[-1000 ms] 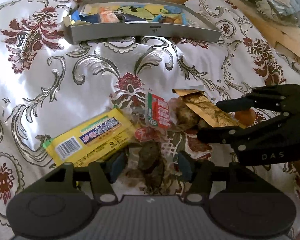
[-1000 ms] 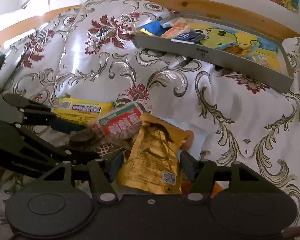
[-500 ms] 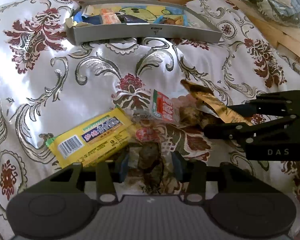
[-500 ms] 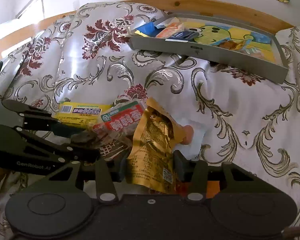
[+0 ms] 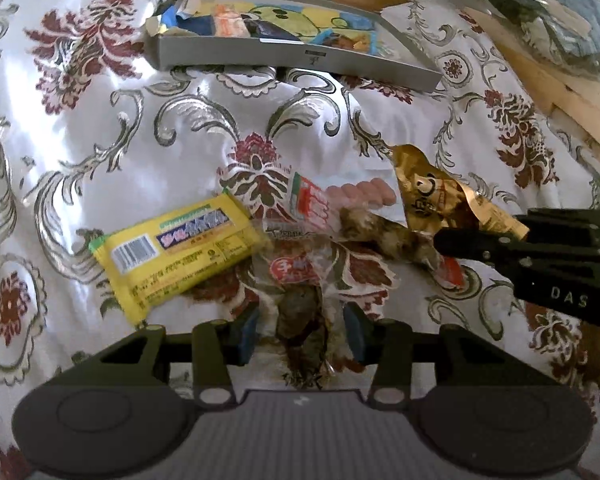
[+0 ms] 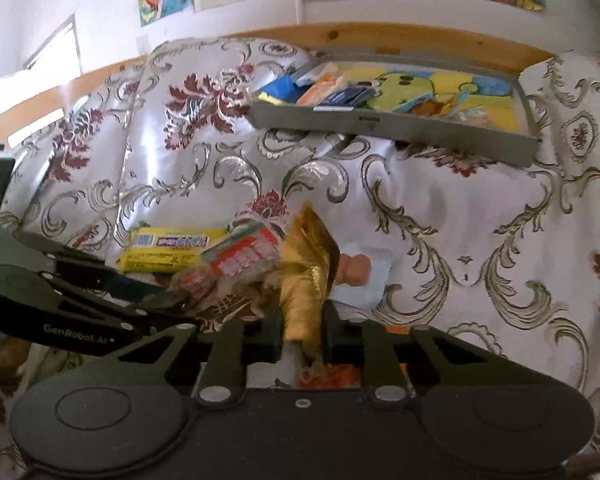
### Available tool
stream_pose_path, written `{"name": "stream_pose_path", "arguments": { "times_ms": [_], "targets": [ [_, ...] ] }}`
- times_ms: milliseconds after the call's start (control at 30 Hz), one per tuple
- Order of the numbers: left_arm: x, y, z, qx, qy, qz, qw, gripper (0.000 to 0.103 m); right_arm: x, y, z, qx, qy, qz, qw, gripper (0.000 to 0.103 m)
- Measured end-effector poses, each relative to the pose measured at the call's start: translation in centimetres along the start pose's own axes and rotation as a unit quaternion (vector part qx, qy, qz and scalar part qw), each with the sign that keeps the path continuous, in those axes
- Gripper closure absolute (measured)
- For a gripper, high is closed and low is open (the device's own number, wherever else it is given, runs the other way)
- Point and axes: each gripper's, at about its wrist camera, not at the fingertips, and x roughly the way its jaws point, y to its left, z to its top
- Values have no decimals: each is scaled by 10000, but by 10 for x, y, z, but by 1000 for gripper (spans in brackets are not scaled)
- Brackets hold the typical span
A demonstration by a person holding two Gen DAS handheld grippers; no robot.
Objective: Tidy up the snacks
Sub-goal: 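Close the right tool on the gold bag while the left tool grasps the brown snack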
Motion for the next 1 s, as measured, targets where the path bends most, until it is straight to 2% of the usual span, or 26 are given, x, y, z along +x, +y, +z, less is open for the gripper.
{"name": "stream_pose_path", "arguments": {
  "times_ms": [200, 533, 733, 1000],
  "targets": [
    [-8, -2, -7, -297, 98, -105, 9995, 55, -14, 3, -9, -124, -102, -142, 9998, 87],
    [-28, -8, -20, -659, 236, -330, 9970, 55, -40, 12, -29, 2, -232, -2, 9997, 87],
    [-32, -12, -24, -603, 263, -422, 9969, 55, -52, 18, -38, 68, -284, 54, 9996, 87],
    [-38, -13, -25, -777, 250, -601, 9948, 55, -61, 17, -44, 161, -341, 45, 9993, 87]
  ]
}}
